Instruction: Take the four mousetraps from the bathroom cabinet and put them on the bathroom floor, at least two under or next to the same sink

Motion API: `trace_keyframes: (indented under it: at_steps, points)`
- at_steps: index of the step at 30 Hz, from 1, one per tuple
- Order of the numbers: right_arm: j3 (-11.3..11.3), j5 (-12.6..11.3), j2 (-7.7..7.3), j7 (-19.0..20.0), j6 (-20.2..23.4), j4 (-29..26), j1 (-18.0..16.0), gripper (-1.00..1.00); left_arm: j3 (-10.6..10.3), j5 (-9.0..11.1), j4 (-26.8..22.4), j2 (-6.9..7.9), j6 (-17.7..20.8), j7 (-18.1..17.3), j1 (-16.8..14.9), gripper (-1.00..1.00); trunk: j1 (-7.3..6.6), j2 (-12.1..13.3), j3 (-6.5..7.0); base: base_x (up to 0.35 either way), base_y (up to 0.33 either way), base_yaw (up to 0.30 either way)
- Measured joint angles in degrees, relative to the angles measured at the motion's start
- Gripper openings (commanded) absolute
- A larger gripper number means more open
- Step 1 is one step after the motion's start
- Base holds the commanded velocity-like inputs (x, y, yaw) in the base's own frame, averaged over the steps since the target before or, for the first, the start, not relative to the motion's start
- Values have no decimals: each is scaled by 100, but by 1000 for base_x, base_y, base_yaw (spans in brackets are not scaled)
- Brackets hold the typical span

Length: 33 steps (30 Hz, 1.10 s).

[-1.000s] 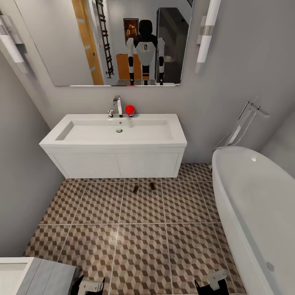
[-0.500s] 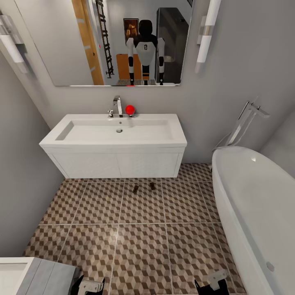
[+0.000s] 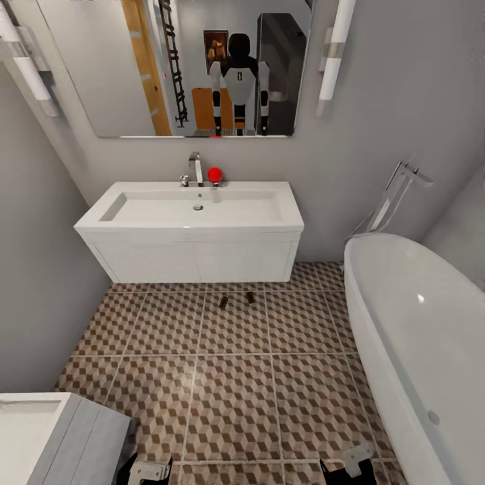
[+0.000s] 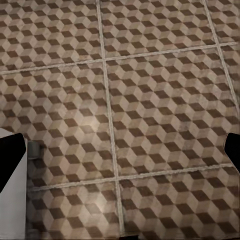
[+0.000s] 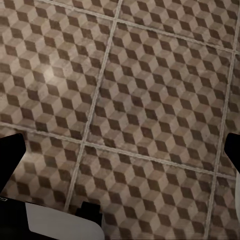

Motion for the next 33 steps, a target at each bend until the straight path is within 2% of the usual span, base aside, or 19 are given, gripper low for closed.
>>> trace_keyframes:
  at_steps: [23, 33]
  points:
    - [0, 0, 0, 0, 0, 0, 0, 100, -1, 0, 0, 0, 0, 0, 0, 100, 0, 0, 0, -330, 0, 0]
    - [0, 0, 0, -12, -3, 0, 0, 100, -8, 0, 0, -3, -2, -7, 0, 100, -3, 0, 0, -68, 0, 0]
